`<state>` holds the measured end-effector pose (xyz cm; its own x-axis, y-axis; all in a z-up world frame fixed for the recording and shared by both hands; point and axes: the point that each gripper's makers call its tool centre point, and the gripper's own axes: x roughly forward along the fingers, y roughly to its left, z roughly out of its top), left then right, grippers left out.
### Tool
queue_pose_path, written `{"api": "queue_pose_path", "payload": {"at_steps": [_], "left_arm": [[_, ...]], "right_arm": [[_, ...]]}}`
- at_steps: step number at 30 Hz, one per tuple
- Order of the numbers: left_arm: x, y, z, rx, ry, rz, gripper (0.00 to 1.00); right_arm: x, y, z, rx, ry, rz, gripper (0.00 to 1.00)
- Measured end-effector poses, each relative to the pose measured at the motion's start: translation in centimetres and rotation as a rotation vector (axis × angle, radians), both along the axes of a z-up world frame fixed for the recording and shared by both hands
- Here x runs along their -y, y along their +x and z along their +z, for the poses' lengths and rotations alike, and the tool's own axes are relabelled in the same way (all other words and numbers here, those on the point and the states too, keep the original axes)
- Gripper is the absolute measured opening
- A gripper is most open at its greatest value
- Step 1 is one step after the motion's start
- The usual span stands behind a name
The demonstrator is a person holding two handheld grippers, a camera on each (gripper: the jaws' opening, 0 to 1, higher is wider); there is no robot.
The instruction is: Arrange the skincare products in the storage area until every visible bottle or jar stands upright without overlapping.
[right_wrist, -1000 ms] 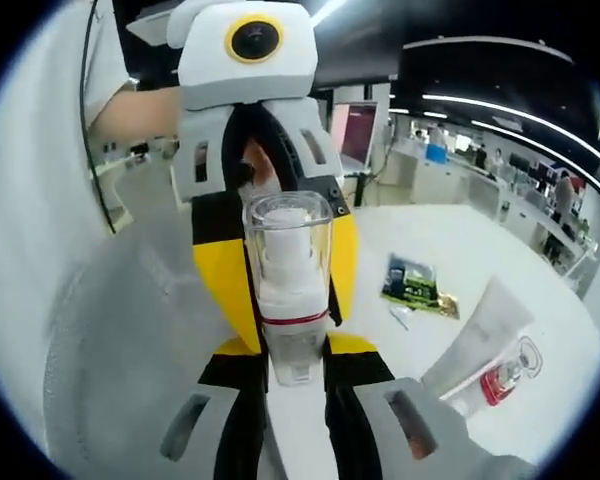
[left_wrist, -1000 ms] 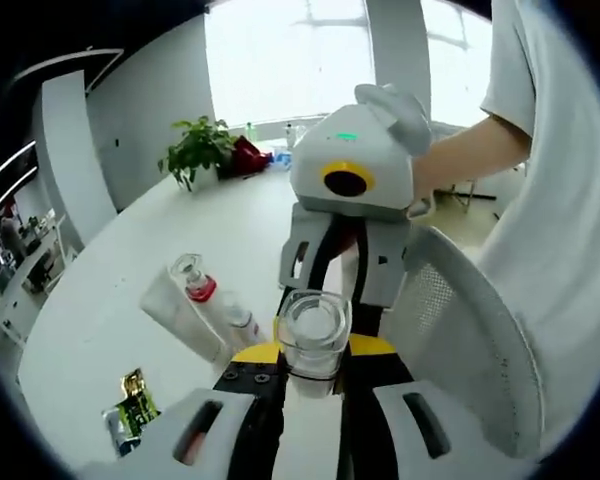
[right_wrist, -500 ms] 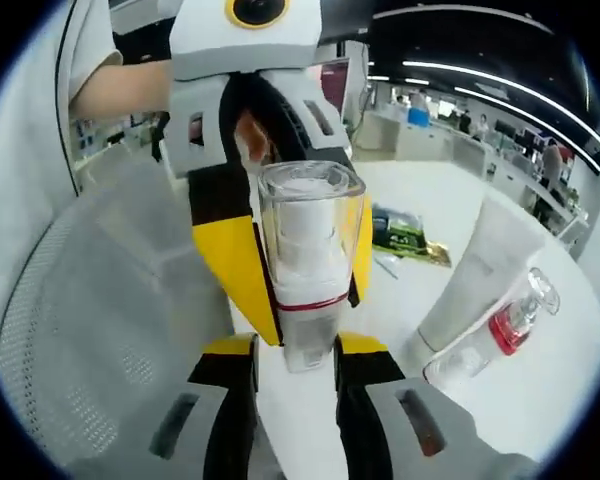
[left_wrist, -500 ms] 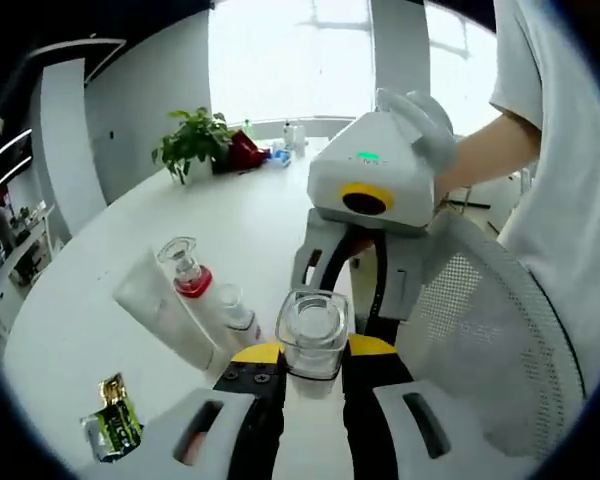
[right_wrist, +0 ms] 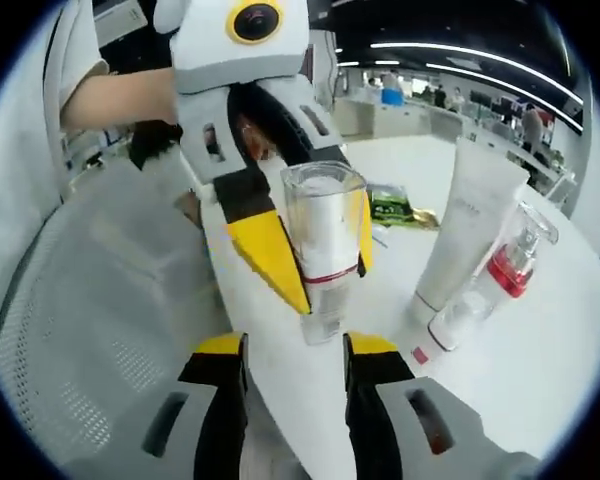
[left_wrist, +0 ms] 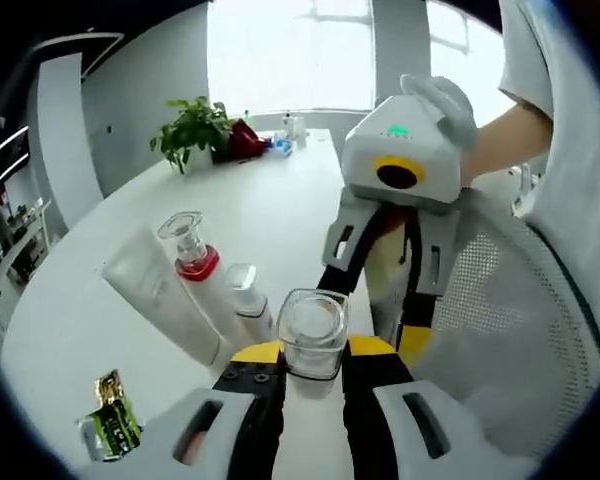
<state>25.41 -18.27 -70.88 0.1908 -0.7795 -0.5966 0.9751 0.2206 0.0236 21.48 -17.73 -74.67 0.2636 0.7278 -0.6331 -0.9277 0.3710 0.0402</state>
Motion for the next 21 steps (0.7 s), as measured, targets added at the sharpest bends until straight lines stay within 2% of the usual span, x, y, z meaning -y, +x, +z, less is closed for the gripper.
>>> {"api": "queue_pose_path", "payload": {"at_steps": [9,14,21], "left_arm": [[0.5,3.0,-2.6,0.003,-0.005,0.038,0.22],[0.9,4.3,-4.1,0.001,-0.008,0.055,0.22],[0.9,5.5,-5.2,0.006,-0.010,0.095,0.22]], "right_arm": [[2.0,0.5,1.4,0.000,0.043,-0.134,0.48],[3.0,1.1,2.3,-0.015,0.107,-0.250,0.56],[3.3,0.9,1.5,-0.029,0.094,-0.295,0.63]]}}
